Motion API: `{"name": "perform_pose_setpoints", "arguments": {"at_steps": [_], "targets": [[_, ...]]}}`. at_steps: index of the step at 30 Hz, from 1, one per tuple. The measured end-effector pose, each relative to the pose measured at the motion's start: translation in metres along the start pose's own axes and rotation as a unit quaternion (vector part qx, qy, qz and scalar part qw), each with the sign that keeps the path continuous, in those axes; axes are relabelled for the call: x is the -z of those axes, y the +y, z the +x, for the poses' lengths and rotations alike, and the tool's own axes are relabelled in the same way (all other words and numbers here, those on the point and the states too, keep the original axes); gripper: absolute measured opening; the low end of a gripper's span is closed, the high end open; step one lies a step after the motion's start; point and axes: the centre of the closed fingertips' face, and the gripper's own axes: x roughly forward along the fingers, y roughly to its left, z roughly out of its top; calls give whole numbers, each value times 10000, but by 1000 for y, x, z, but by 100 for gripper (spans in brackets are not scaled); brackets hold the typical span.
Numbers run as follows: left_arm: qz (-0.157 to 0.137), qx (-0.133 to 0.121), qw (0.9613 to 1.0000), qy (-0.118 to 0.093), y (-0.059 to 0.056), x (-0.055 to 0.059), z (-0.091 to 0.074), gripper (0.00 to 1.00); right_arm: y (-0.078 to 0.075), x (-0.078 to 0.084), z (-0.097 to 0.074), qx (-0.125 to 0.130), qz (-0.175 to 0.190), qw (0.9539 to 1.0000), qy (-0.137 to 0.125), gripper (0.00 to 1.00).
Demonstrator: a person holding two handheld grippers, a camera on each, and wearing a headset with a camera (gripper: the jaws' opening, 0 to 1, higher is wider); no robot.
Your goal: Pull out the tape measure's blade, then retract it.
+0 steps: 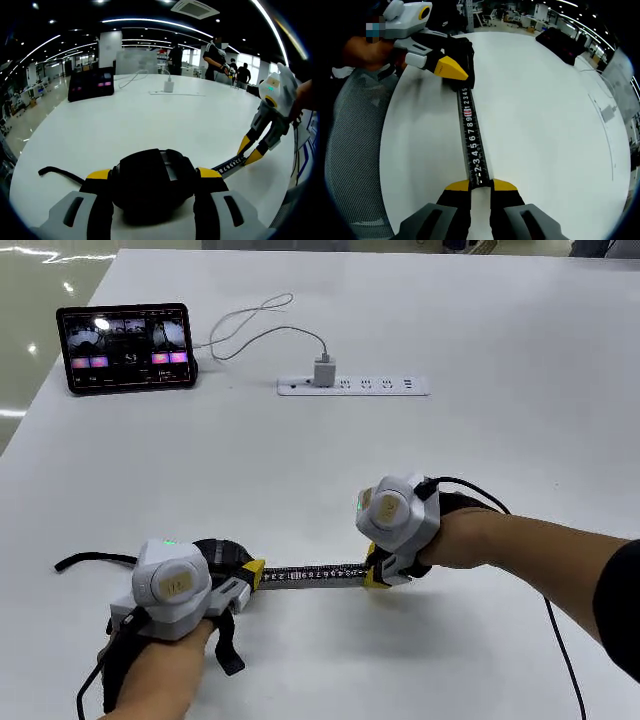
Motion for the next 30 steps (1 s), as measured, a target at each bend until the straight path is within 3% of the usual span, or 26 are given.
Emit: {"name": "perform_pose_setpoints", "arguments": {"at_steps": [30], "targets": [[-10, 40, 10000, 42, 0, 0, 0, 60, 2, -12, 5, -15, 43, 10000, -11, 10]]}}
